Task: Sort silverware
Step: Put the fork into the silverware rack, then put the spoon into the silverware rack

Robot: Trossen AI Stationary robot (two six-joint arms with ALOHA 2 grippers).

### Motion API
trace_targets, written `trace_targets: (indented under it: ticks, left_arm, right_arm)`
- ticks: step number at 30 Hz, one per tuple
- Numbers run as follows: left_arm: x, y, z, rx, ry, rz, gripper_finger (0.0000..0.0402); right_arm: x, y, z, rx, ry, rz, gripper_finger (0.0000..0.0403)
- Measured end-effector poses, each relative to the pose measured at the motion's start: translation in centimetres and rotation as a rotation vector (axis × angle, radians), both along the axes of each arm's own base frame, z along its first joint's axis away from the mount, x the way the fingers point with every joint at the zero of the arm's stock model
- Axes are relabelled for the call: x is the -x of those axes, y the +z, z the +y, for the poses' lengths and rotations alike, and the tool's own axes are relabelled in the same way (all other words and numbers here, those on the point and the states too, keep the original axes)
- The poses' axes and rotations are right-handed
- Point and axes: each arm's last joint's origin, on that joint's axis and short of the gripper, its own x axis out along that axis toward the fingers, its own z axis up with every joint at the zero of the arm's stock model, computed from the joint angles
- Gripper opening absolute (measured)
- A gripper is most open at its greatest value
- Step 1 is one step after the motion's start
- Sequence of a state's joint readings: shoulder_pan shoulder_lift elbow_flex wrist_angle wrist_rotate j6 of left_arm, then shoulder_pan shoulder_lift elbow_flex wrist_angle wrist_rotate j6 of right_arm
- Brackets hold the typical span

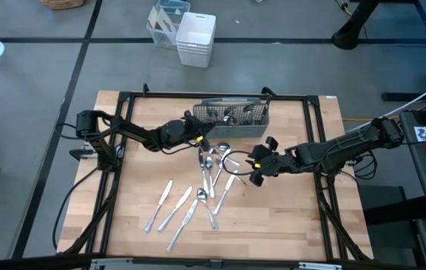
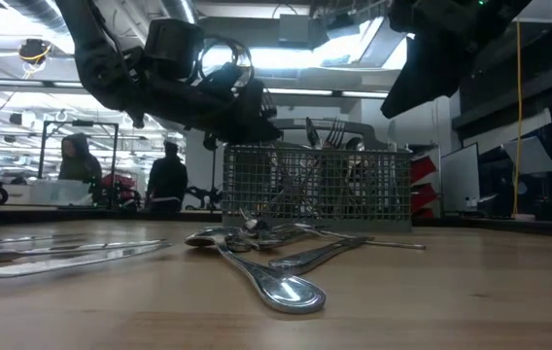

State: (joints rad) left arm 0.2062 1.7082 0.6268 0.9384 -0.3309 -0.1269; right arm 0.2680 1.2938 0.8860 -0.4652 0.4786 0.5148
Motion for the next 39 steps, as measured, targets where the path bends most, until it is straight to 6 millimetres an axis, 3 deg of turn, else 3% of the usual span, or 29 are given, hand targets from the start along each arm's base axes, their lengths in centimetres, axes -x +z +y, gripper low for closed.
trace_targets:
  ticks: [8,12,21,28,39]
  left_arm:
    - [-0.1,0.0,-0.2,0.005,-0.017,0.000,0.0116]
    - [-0.1,0.2,-0.3,0.006,-0.017,-0.025,0.0136]
    - [-0.1,0.5,-1.0,0.043,-0.032,-0.065,0.0139]
    - [0.2,2.0,-1.5,0.035,-0.046,-0.113,0.0139]
    - [1.7,3.7,-4.7,0.176,-0.119,0.000,0.0139]
  right_arm:
    - [0.0,0.0,0.0,0.000,0.000,0.000,0.0092]
    - [0.0,0.0,0.0,-0.003,-0.002,-0.001,0.0092]
    - [0.0,0.0,0.0,-0.024,-0.023,-0.012,0.0092]
    - [-0.1,0.1,0.0,-0.134,-0.129,-0.067,0.0092]
    - [-1.0,-0.5,0.3,-0.156,-0.145,-0.090,0.0092]
